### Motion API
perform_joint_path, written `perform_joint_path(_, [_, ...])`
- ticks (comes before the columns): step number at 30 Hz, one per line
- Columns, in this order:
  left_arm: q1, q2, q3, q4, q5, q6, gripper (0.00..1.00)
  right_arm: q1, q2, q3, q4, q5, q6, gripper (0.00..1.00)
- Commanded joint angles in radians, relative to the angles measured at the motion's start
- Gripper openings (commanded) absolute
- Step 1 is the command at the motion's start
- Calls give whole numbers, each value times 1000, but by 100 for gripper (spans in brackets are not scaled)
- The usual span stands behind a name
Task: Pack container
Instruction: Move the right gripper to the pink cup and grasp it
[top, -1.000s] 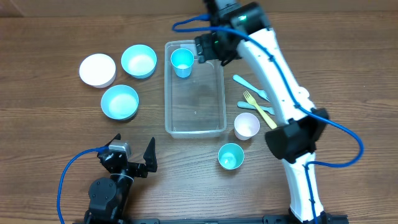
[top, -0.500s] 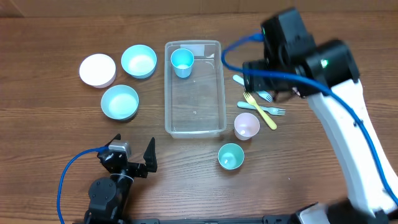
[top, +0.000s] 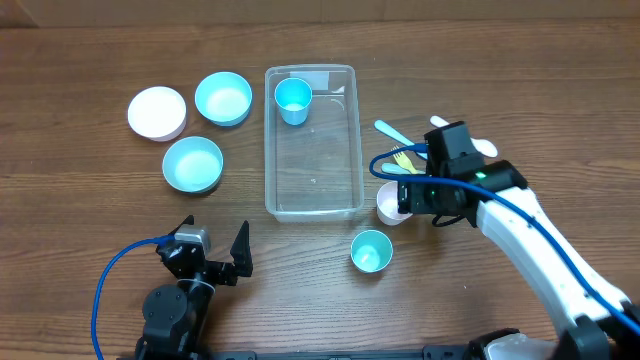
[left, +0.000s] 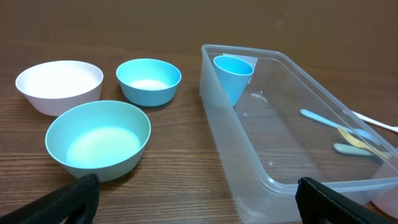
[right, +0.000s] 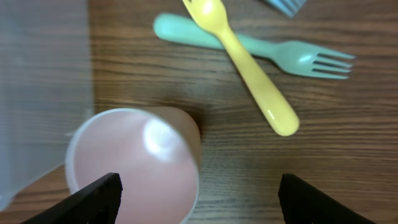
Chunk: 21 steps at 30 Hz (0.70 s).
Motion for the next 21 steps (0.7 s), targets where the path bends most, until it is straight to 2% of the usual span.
perform_joint_path(1, [1, -4, -1, -4, 1, 12, 100, -6, 103, -14, 40, -6, -3, 81])
perform_joint_path(2, [1, -4, -1, -4, 1, 12, 100, -6, 123, -14, 53, -6, -3, 79])
perform_joint_path(6, [1, -4, -1, -4, 1, 12, 100, -6, 189, -14, 104, -10, -2, 56])
perform_joint_path(8, [1, -4, -1, -4, 0, 12, 100, -6, 196, -14, 115, -14, -2, 25])
perform_joint_path(10, [1, -4, -1, -4, 1, 12, 100, -6, 196, -13, 119, -14, -2, 8])
perform_joint_path(11, [1, -4, -1, -4, 1, 12, 100, -6, 196, -10, 115, -13, 2, 4])
perform_joint_path(14, [1, -4, -1, -4, 1, 12, 100, -11, 195, 86, 34, 26, 6, 4])
perform_joint_path(18, [1, -4, -1, -4, 1, 12, 100, -12, 194, 444, -181, 163, 5, 4])
perform_joint_path(21, [1, -4, -1, -4, 1, 12, 100, 5, 194, 707, -180, 127, 4, 4])
